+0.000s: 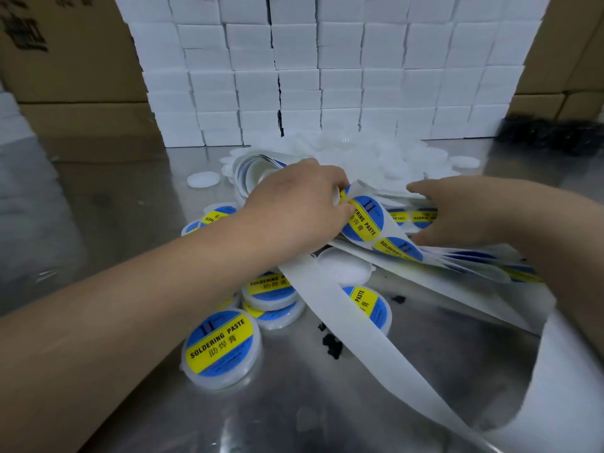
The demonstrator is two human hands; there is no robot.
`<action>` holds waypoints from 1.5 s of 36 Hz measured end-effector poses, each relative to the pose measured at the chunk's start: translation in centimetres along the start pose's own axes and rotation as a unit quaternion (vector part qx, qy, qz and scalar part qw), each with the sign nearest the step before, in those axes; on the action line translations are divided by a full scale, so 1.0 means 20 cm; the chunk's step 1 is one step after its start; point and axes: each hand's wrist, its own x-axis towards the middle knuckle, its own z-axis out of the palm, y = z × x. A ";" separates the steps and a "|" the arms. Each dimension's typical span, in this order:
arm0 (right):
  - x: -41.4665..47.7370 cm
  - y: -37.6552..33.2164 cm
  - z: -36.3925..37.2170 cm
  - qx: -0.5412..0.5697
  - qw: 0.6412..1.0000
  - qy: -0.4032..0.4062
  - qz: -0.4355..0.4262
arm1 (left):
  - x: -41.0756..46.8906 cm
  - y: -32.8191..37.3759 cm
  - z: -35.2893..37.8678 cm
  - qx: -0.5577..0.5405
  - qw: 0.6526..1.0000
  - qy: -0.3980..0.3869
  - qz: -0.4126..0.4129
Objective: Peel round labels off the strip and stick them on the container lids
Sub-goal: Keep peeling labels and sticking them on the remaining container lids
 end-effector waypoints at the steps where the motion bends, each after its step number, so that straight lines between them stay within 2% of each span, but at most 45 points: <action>1: 0.01 0.00 0.01 -0.008 1.000 0.001 -0.001 | 0.00 0.00 0.00 -0.001 1.000 0.000 -0.001; 4: 0.02 0.00 0.02 -0.026 1.000 0.009 -0.004 | 0.01 -0.01 0.00 0.002 1.000 -0.004 -0.003; 8: 0.05 -0.01 0.03 -0.041 0.997 0.066 -0.003 | 0.00 -0.01 0.00 0.007 1.000 -0.005 -0.007; 14: 0.10 0.06 0.00 0.071 0.966 0.237 0.070 | 0.00 0.00 -0.01 -0.001 1.000 0.028 0.006; 19: 0.11 0.14 -0.03 0.147 0.932 0.307 0.126 | 0.01 -0.01 0.00 0.002 1.000 0.008 -0.027; 22: 0.12 0.16 -0.03 0.156 0.934 0.279 0.157 | 0.02 -0.02 -0.01 0.001 0.999 -0.004 -0.042; 27: 0.12 0.13 -0.03 0.074 0.963 0.183 0.185 | 0.02 -0.02 -0.01 -0.003 0.998 -0.007 -0.062; 30: 0.08 0.10 -0.07 0.061 0.968 0.199 0.142 | 0.03 -0.03 -0.01 -0.017 0.997 -0.003 -0.074; 33: 0.02 0.03 -0.11 0.150 0.958 0.238 0.057 | 0.03 -0.03 -0.01 -0.025 0.997 0.004 -0.080; 34: 0.00 0.01 -0.12 0.161 0.961 0.222 0.025 | 0.03 -0.03 -0.01 -0.025 0.996 0.006 -0.080; 36: -0.04 -0.02 -0.11 0.149 0.981 0.126 -0.025 | 0.04 -0.04 -0.01 -0.024 0.996 0.014 -0.086; 38: -0.07 -0.05 -0.09 0.088 0.995 0.014 -0.043 | 0.05 -0.05 -0.01 -0.025 0.995 0.025 -0.096; 40: -0.06 -0.06 -0.06 0.034 0.998 -0.029 -0.042 | 0.06 -0.07 -0.02 -0.022 0.993 0.037 -0.107; 46: 0.05 0.01 0.04 -0.069 0.995 0.067 0.012 | 0.07 -0.11 -0.04 -0.055 0.989 0.077 -0.116; 51: 0.16 0.13 0.02 -0.002 0.962 0.235 0.143 | 0.07 -0.12 -0.05 -0.104 0.980 0.109 -0.129; 54: 0.16 0.16 0.01 0.008 0.961 0.228 0.156 | 0.07 -0.12 -0.05 -0.127 0.976 0.108 -0.138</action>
